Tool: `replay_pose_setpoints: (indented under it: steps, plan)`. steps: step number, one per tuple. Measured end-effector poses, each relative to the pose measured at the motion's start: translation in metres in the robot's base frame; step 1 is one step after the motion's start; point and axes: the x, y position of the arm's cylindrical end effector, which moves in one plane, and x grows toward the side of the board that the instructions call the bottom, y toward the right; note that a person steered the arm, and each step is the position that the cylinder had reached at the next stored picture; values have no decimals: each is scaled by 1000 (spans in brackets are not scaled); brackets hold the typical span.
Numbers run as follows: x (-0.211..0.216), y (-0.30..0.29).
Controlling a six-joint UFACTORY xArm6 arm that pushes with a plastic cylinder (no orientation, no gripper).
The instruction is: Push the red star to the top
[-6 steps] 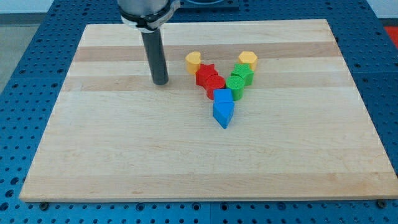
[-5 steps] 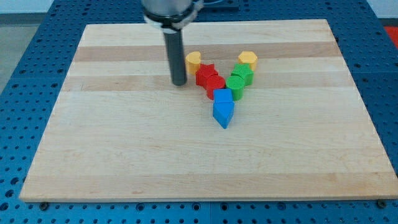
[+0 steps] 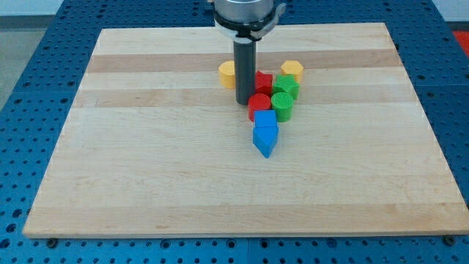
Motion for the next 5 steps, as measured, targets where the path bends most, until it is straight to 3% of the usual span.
replay_pose_setpoints:
  steps: [3, 5]
  plan:
    - [-1, 36]
    - [-40, 36]
